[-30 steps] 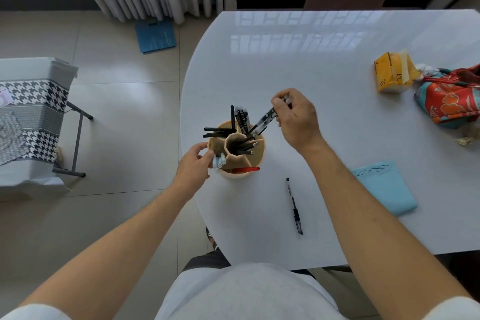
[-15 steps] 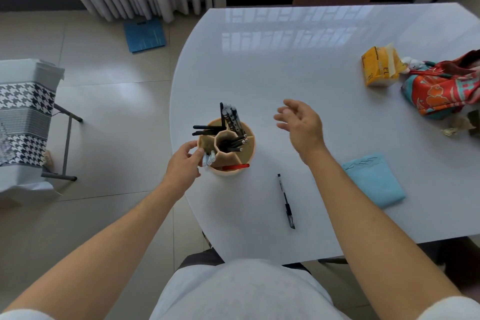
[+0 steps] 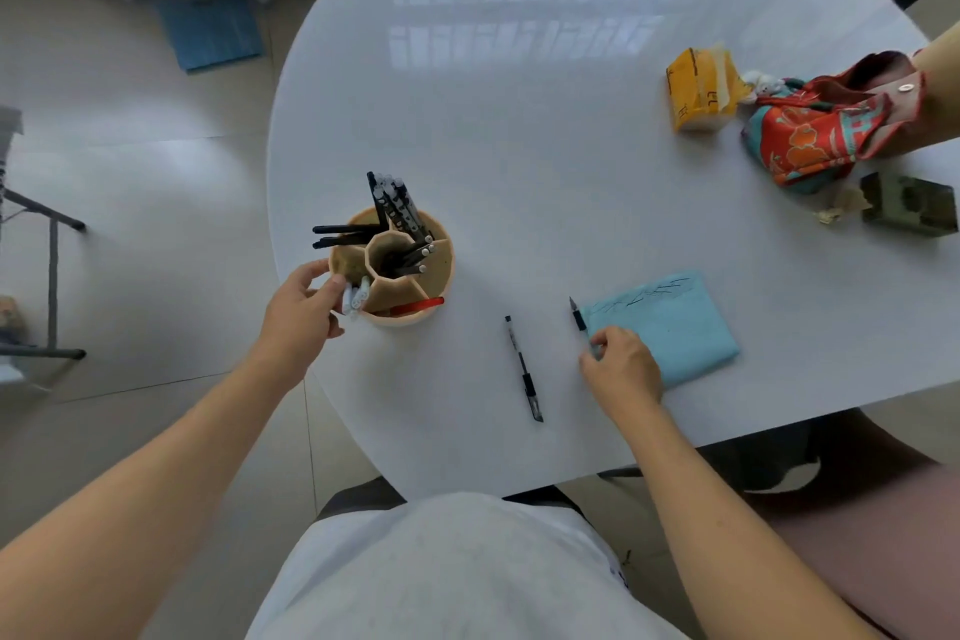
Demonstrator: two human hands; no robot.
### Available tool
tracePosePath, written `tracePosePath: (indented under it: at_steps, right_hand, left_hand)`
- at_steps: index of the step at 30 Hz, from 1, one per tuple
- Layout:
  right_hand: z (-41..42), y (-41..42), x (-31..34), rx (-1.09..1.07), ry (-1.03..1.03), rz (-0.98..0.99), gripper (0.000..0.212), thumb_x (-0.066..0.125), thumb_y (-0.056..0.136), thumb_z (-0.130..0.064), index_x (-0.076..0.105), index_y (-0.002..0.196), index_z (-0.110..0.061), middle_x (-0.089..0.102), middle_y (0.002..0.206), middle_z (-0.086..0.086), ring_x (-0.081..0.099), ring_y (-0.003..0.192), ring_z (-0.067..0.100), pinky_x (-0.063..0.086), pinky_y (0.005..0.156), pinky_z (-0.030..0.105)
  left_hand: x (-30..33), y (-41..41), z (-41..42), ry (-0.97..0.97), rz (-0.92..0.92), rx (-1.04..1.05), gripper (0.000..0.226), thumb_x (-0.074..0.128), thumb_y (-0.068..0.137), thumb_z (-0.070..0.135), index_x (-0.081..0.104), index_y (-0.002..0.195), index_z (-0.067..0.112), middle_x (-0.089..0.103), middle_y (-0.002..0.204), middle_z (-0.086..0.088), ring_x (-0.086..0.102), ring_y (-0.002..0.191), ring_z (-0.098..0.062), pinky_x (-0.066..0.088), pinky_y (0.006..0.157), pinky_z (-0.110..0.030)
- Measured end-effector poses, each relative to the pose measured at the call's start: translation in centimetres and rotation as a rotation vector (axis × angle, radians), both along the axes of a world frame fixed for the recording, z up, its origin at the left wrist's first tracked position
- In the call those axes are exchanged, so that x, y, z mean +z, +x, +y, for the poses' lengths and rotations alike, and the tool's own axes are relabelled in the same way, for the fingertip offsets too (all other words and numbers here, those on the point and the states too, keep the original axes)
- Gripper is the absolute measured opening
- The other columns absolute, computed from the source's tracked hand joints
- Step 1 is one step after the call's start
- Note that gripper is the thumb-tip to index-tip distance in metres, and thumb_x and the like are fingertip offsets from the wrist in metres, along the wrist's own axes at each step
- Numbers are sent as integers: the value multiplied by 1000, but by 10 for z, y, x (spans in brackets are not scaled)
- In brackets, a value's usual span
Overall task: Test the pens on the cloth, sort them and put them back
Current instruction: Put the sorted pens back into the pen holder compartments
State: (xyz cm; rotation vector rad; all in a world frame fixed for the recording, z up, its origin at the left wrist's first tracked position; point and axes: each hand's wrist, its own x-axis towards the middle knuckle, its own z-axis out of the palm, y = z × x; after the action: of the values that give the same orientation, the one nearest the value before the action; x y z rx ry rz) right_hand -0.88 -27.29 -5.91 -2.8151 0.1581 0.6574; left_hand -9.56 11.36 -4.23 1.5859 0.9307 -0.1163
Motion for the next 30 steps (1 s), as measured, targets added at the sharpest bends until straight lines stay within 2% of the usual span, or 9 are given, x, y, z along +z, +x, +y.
tracePosePath:
  at_steps: [5, 8, 10, 15, 19, 22, 26, 28, 30]
  right_hand:
    - [40, -5, 1, 77, 78, 15, 19, 61, 88, -21, 69, 104, -13, 70, 106, 8, 65, 98, 29, 52, 83, 34]
    - [61, -17, 2, 107, 137, 39, 25, 64, 88, -37, 66, 103, -18, 69, 100, 2, 66, 93, 26, 51, 78, 32]
    - [72, -23, 1, 181, 67, 47, 36, 65, 85, -50, 63, 104, -19, 66, 99, 0, 64, 91, 24, 53, 78, 34]
    - [89, -20, 0, 273, -104, 84, 30, 60, 82, -41, 63, 101, -17, 69, 98, 5, 62, 84, 26, 49, 69, 31]
    - [93, -9, -4, 267, -108, 133, 23, 58, 88, -28, 62, 104, -13, 69, 106, 10, 66, 95, 31, 49, 72, 32]
    - [96, 7, 3, 145, 161, 145, 11, 59, 90, -23, 61, 94, -13, 69, 95, 9, 64, 86, 30, 50, 70, 33]
    - [119, 38, 46, -143, 732, -27, 19, 65, 89, -33, 64, 83, -15, 72, 71, 1, 67, 64, 17, 54, 59, 35]
    - [133, 53, 70, -190, 985, -78, 24, 67, 89, -38, 67, 87, -15, 73, 72, 2, 63, 56, 12, 51, 52, 27]
    - [148, 62, 86, -152, 1116, -95, 20, 69, 93, -36, 68, 90, -16, 75, 78, 4, 64, 59, 14, 52, 53, 25]
  left_hand:
    - [1, -1, 0, 12, 4, 7, 18, 59, 98, 40, 62, 116, 40, 68, 89, -5, 58, 61, -12, 58, 63, -30]
    - [1, -2, -1, 13, 8, 10, 21, 60, 98, 39, 62, 118, 37, 71, 89, -5, 58, 61, -12, 58, 62, -28]
    - [2, -3, -1, 15, 10, 10, 21, 60, 97, 38, 62, 118, 36, 71, 87, -5, 58, 59, -10, 60, 63, -31]
    - [5, -5, -4, 29, 15, -12, 23, 59, 98, 40, 61, 121, 35, 71, 87, -5, 60, 63, -11, 59, 63, -28]
    - [8, -3, -6, 31, 15, -13, 26, 58, 99, 41, 59, 123, 34, 71, 86, -5, 62, 65, -14, 56, 62, -27]
    - [9, -2, -5, 18, 17, -16, 28, 58, 99, 39, 58, 126, 32, 71, 88, -7, 62, 67, -15, 57, 63, -28]
    - [11, -3, -5, 20, 14, -20, 28, 57, 100, 39, 58, 127, 32, 70, 89, -7, 63, 71, -17, 56, 64, -29]
    - [11, -2, -5, 20, 12, -15, 28, 57, 100, 38, 58, 127, 31, 70, 89, -7, 62, 71, -17, 55, 65, -29]
    - [12, -1, -6, 17, 14, -10, 28, 56, 100, 38, 58, 128, 31, 69, 89, -7, 61, 70, -18, 57, 66, -30]
